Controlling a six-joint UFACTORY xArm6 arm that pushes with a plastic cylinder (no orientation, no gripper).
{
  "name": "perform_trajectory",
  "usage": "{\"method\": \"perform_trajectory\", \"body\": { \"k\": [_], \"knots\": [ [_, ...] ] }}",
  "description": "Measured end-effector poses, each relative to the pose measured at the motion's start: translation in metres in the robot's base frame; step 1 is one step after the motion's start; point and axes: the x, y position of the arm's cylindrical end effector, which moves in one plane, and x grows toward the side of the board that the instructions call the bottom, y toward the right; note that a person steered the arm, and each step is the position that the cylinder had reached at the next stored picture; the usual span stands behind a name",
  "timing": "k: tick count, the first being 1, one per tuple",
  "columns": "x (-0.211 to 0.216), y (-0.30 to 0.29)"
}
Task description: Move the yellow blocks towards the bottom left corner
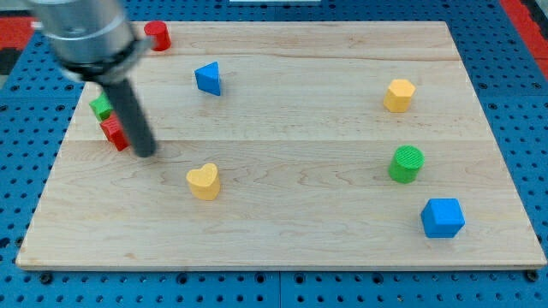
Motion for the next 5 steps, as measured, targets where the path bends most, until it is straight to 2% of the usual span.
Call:
{"method": "perform_trajectory", "body": {
  "k": [1, 2, 3, 5],
  "knots": [
    [0.0, 0.087],
    [0.032, 0.089],
    [0.063, 0.027],
    [0.063, 0.011]
  ]
}}
